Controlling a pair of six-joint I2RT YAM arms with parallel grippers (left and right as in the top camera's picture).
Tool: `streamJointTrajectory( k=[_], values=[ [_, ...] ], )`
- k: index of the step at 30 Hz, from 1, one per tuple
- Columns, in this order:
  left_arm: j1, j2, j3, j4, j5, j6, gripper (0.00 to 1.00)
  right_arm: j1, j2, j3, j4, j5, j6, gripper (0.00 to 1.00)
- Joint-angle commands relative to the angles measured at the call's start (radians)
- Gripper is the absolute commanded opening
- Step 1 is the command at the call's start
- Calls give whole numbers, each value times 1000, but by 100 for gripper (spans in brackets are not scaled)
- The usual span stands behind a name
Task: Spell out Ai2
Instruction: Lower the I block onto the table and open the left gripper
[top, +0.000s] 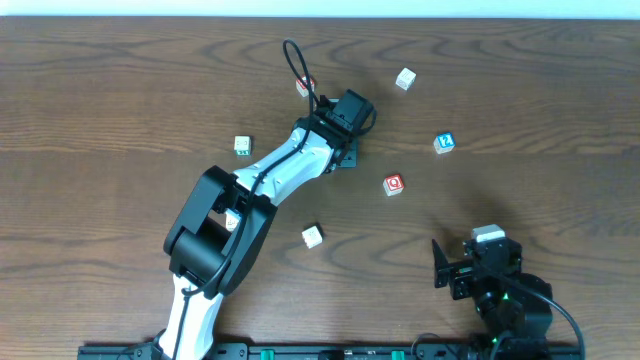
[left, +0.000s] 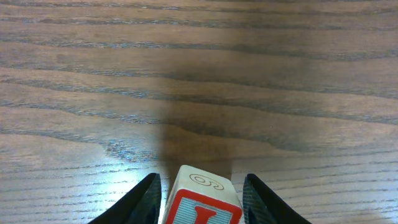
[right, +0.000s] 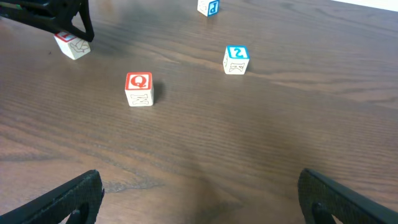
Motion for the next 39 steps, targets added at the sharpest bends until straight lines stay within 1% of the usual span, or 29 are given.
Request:
streamJointTrajectory(
  k=[1, 6, 8, 11, 19, 23, 31, 39],
  values=[
    [1, -24, -13, -1, -21, 10, 45, -7, -5, -7, 0, -11, -11, 99],
    [0, -24, -13, -2, -21, 10, 44, -7, -5, -7, 0, -11, -11, 99],
    [0, -24, -13, -2, -21, 6, 41, -7, -5, -7, 0, -11, -11, 99],
    [0, -24, -13, -3, -23, -6, 39, -7, -5, -7, 0, -11, -11, 99],
    [0, -24, -13, -14, -26, -34, 40, -7, -5, -7, 0, -11, -11, 99],
    [0, -24, -13, -27, -51, -85, 40, -7, -5, -7, 0, -11, -11, 99],
    [1, -24, -13, -27, -51, -123, 40, -7, -5, -7, 0, -11, -11, 99],
    [1, -24, -13, -15, -47, -125, 44, -7, -5, -7, 0, -11, -11, 99]
  ],
)
